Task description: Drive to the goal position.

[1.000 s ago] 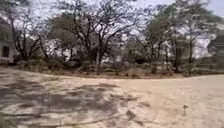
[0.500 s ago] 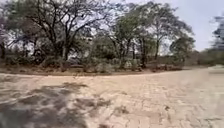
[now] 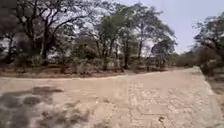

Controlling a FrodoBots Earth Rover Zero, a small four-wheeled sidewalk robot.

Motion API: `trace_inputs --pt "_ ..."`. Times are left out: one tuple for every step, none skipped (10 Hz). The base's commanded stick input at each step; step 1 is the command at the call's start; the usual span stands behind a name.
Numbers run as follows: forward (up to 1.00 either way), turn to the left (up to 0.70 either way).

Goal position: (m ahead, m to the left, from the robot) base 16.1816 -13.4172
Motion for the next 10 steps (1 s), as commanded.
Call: trace_inputs --pt "0.7 -0.31" --pt "0.7 -0.25" --pt "0.7 -0.15" --pt "0.7 -0.04" --pt "0.7 0.0" --pt "0.7 0.0" --pt "0.7 0.0" --pt "0.7 0.0" --pt "0.7 0.0" --pt "0.7 0.0"
